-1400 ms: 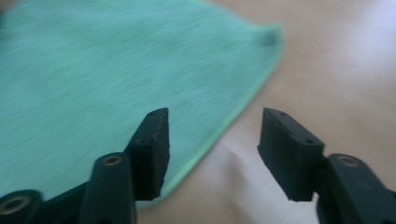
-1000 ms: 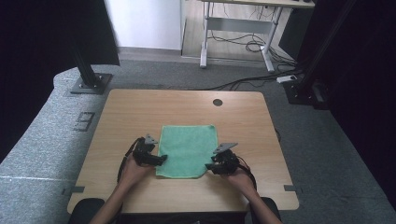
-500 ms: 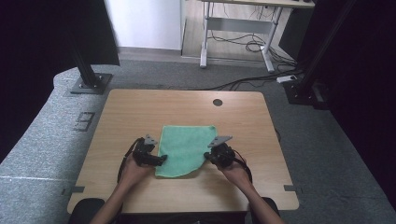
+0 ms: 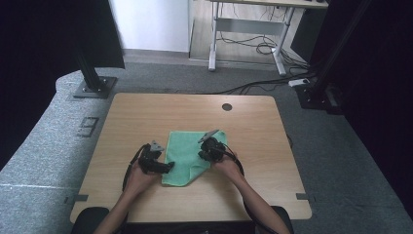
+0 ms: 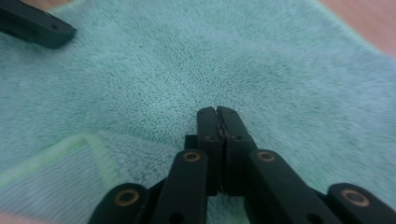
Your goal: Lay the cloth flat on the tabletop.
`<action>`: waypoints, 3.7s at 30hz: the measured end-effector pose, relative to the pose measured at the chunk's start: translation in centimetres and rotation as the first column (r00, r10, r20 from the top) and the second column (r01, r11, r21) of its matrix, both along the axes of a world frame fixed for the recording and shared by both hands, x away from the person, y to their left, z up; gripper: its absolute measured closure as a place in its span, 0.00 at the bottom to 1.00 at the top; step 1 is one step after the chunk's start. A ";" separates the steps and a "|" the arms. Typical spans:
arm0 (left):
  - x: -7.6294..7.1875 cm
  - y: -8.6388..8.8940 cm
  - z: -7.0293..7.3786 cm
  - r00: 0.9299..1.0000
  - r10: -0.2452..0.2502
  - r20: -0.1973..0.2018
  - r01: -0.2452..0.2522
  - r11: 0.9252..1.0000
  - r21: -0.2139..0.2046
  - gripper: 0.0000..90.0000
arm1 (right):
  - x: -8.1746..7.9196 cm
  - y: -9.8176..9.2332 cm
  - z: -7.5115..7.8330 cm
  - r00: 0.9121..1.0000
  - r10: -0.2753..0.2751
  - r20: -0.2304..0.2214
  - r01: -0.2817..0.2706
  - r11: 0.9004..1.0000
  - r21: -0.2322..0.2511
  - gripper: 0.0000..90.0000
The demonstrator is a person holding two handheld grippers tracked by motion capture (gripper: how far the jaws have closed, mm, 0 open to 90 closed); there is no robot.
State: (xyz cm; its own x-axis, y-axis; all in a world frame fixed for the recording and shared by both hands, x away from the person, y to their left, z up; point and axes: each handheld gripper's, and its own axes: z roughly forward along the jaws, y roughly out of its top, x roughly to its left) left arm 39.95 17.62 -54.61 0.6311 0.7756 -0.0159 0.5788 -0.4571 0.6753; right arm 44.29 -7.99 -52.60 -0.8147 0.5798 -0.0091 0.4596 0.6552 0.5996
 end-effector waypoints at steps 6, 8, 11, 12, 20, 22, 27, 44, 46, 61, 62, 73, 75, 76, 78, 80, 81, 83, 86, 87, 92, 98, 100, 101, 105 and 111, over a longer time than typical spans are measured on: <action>0.0 0.0 -0.1 1.000 0.001 0.006 -0.001 1.000 -0.002 0.16 | -0.6 -0.9 1.0 1.000 -0.021 0.020 0.020 0.999 0.042 0.73; 0.0 0.0 -0.1 1.000 0.001 0.005 -0.001 1.000 -0.003 0.15 | -1.2 -1.5 1.8 1.000 -0.013 0.027 0.011 0.999 0.052 0.72; 0.0 0.0 -0.1 1.000 0.002 0.006 -0.002 1.000 -0.004 0.15 | -2.9 -2.8 3.0 1.000 0.006 0.028 -0.008 0.997 0.079 0.72; 0.0 0.0 -0.1 1.000 0.002 0.006 -0.002 1.000 -0.004 0.15 | -2.9 -2.8 3.0 1.000 0.006 0.028 -0.008 0.997 0.079 0.72; -0.1 0.0 -0.1 1.000 0.004 0.009 -0.004 1.000 -0.006 0.15 | -4.6 -3.4 0.5 0.999 0.035 0.002 -0.035 0.998 0.052 0.68; -0.1 0.0 -0.1 1.000 0.004 0.009 -0.004 1.000 -0.005 0.15 | -4.8 -3.5 -0.7 1.000 0.025 0.011 -0.025 0.999 0.036 0.88; -0.1 0.0 -0.1 1.000 0.007 0.010 -0.007 1.000 -0.004 0.15 | -5.4 -4.0 0.0 0.999 0.021 0.027 -0.022 0.999 0.026 0.96; -0.1 -0.1 0.0 1.000 0.008 0.000 -0.008 1.000 0.001 0.16 | -11.6 -12.0 0.8 0.998 -0.057 0.001 0.057 0.996 0.068 0.82; -0.2 -0.2 0.5 1.000 0.014 0.010 -0.014 1.000 0.019 0.16 | -11.3 -12.6 1.3 0.995 -0.097 0.018 0.095 0.991 0.094 0.71; -2.7 0.3 0.5 1.000 0.006 -0.002 -0.006 0.998 0.064 0.15 | -6.7 -9.4 -1.1 0.968 -0.246 0.057 0.244 0.969 0.045 0.33; -2.6 0.3 0.4 1.000 0.008 -0.001 -0.008 0.998 0.056 0.14 | -6.7 -9.4 -1.3 0.968 -0.242 0.065 0.240 0.970 0.036 0.32; 0.0 0.4 0.3 0.998 0.056 0.006 -0.056 0.998 0.043 0.14 | -4.6 -9.6 -1.5 0.957 -0.282 0.069 0.279 0.959 0.048 0.30; 0.5 0.5 0.3 0.998 0.061 0.005 -0.061 0.997 0.037 0.14 | -3.9 -9.7 -1.5 0.954 -0.292 0.067 0.289 0.956 0.052 0.30; 0.8 0.4 0.2 0.998 0.067 0.007 -0.067 0.997 0.035 0.13 | -3.6 -9.8 -1.5 0.953 -0.296 0.066 0.293 0.955 0.052 0.29; 1.1 0.4 0.2 0.998 0.069 0.007 -0.069 0.997 0.030 0.13 | -2.9 -9.9 -1.5 0.951 -0.304 0.060 0.300 0.952 0.059 0.29; 1.4 0.3 0.1 0.998 0.067 0.008 -0.067 0.997 0.028 0.13 | -2.6 -10.0 -1.6 0.949 -0.309 0.057 0.305 0.950 0.062 0.29; 1.5 0.3 0.1 0.998 0.068 0.005 -0.068 0.997 0.024 0.13 | -2.4 -10.1 -1.6 0.950 -0.308 0.056 0.305 0.950 0.062 0.29; 1.7 0.3 0.1 0.998 0.069 0.005 -0.069 0.997 0.018 0.13 | -2.1 -10.1 -1.6 0.947 -0.316 0.055 0.312 0.948 0.064 0.29; 1.7 0.4 0.0 0.998 0.067 0.006 -0.067 0.998 0.007 0.13 | -1.9 -10.3 -1.6 0.948 -0.315 0.047 0.311 0.948 0.073 0.30; 1.7 0.5 -0.1 0.998 0.066 0.006 -0.066 0.998 0.004 0.13 | -1.9 -10.3 -1.6 0.949 -0.313 0.046 0.309 0.948 0.076 0.30; 1.6 0.4 0.1 0.999 0.053 0.013 -0.053 0.999 0.011 0.14 | -2.1 -10.2 -1.6 0.950 -0.308 0.054 0.304 0.950 0.071 0.32; 0.5 0.6 1.3 1.000 0.005 0.011 -0.005 1.000 0.021 0.14 | -3.4 -10.2 -0.4 0.960 -0.270 0.074 0.263 0.960 0.094 0.26; -0.4 0.6 1.7 1.000 -0.018 0.012 0.017 0.999 0.029 0.14 | -3.7 -10.3 -0.2 0.962 -0.265 0.069 0.258 0.961 0.099 0.25; -0.8 0.6 1.8 0.999 -0.030 0.013 0.029 0.999 0.036 0.13 | -4.0 -10.5 0.0 0.963 -0.260 0.065 0.253 0.962 0.106 0.25; -2.3 1.0 2.1 0.998 -0.058 0.015 0.058 0.998 0.036 0.11 | -5.2 -11.2 0.3 0.968 -0.243 0.063 0.235 0.965 0.117 0.18; -3.9 1.9 1.8 0.998 -0.059 0.006 0.059 0.998 0.028 0.07 | -6.7 -12.5 -0.4 0.965 -0.256 0.051 0.250 0.963 0.103 0.10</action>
